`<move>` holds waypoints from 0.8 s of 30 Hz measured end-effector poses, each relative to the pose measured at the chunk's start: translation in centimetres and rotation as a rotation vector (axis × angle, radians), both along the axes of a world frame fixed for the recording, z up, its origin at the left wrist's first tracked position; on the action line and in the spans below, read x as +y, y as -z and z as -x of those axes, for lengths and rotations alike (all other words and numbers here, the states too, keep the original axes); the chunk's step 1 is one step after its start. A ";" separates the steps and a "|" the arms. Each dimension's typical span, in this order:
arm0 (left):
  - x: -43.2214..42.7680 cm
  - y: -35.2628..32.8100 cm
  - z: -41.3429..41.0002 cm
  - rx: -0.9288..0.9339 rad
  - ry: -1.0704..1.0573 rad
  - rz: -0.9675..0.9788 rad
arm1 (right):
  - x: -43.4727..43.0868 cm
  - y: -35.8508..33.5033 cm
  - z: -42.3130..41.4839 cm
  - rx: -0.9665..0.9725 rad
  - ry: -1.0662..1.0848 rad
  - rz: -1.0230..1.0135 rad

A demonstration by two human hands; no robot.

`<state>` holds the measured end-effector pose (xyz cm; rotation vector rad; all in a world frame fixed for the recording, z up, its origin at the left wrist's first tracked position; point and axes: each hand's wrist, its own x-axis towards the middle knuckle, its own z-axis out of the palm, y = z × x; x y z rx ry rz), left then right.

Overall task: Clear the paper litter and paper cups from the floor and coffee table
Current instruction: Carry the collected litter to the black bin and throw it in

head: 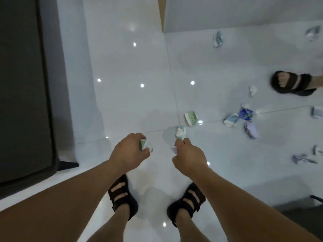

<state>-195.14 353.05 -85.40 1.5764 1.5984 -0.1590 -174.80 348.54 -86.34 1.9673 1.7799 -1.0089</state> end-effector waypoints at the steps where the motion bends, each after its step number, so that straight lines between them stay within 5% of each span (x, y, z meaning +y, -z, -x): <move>1: 0.7 -3.0 -0.9 -0.002 0.032 -0.029 | 0.3 -3.1 -0.8 -0.005 -0.001 -0.003; 11: 1.0 -28.1 -8.0 -0.081 0.271 -0.173 | -2.5 -29.6 -5.6 -0.052 0.195 -0.102; 24: -10.1 -42.9 -9.3 -0.155 0.990 -0.302 | -23.8 -45.0 1.3 -0.146 0.846 -0.155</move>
